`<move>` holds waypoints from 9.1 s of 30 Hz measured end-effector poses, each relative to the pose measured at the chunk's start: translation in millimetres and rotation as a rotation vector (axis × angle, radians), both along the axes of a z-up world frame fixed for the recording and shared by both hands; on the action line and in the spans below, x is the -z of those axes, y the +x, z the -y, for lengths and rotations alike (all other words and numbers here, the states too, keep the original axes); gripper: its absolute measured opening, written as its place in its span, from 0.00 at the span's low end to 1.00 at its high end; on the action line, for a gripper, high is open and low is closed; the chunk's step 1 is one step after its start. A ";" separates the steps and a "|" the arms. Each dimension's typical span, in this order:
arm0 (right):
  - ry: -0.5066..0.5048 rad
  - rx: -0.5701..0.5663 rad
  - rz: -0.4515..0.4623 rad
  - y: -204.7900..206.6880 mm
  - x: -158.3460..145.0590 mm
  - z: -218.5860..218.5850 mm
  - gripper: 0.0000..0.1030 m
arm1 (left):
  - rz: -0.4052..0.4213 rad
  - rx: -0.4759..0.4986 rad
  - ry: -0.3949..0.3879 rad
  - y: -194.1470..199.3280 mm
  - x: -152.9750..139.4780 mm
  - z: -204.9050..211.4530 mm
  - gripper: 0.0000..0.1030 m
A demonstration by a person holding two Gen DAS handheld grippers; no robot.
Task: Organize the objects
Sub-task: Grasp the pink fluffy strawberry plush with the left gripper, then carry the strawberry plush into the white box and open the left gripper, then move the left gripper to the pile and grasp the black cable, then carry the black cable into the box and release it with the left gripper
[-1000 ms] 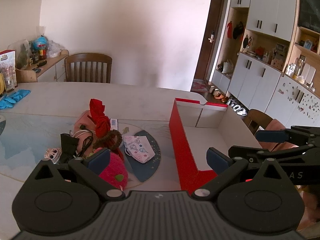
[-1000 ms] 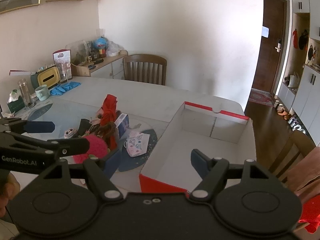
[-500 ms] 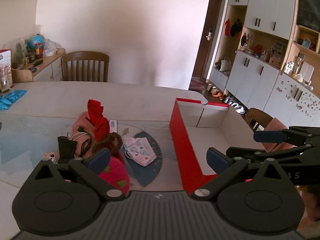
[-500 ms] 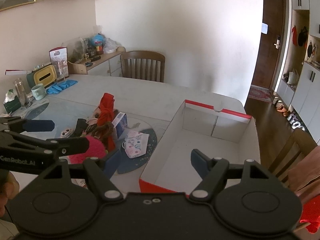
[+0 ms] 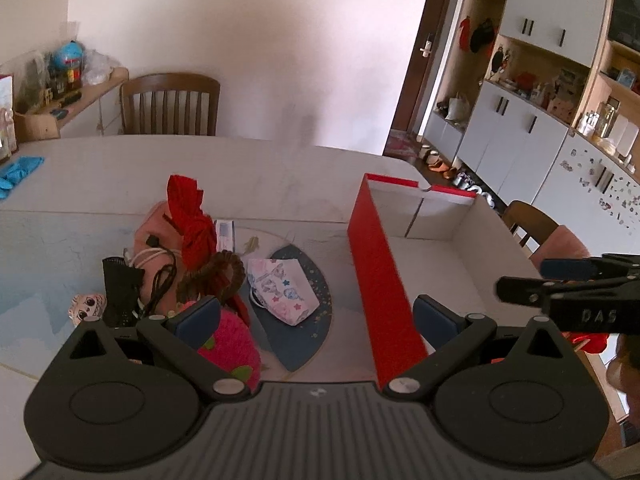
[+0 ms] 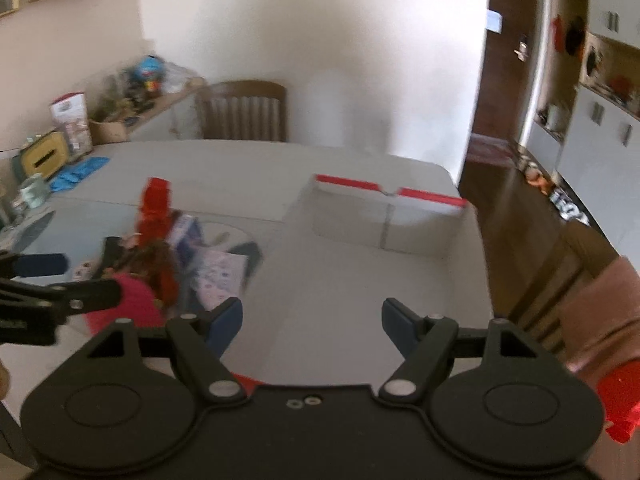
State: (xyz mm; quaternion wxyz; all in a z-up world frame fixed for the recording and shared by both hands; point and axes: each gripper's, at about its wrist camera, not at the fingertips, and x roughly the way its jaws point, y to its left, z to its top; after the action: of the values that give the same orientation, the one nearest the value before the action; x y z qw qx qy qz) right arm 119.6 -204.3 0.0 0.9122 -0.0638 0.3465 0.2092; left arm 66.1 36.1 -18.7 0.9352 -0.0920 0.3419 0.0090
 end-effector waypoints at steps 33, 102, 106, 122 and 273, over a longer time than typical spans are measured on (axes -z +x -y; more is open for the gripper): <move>-0.144 0.246 -0.158 117.7 68.0 65.6 0.72 | -0.222 -0.107 0.147 35.2 81.9 -48.3 1.00; -0.226 0.159 -0.320 122.5 73.1 65.7 0.02 | -0.138 0.189 0.170 54.1 10.2 -5.8 0.70; -0.211 0.127 -0.335 123.4 75.7 67.4 0.01 | -0.125 0.217 0.168 67.4 3.7 24.3 0.70; -0.233 0.067 -0.339 123.1 80.6 64.9 0.01 | -0.084 0.274 0.249 109.9 -12.9 98.0 0.70; -0.333 0.137 -0.338 118.0 67.7 56.1 0.01 | -0.112 0.390 0.147 72.3 -16.1 16.6 0.07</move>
State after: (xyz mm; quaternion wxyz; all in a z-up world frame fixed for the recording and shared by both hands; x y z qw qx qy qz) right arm 237.5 -260.4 -67.7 0.8301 -0.1538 0.5276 0.0945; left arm 138.5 19.5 -2.5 0.9029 0.0448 0.4033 -0.1421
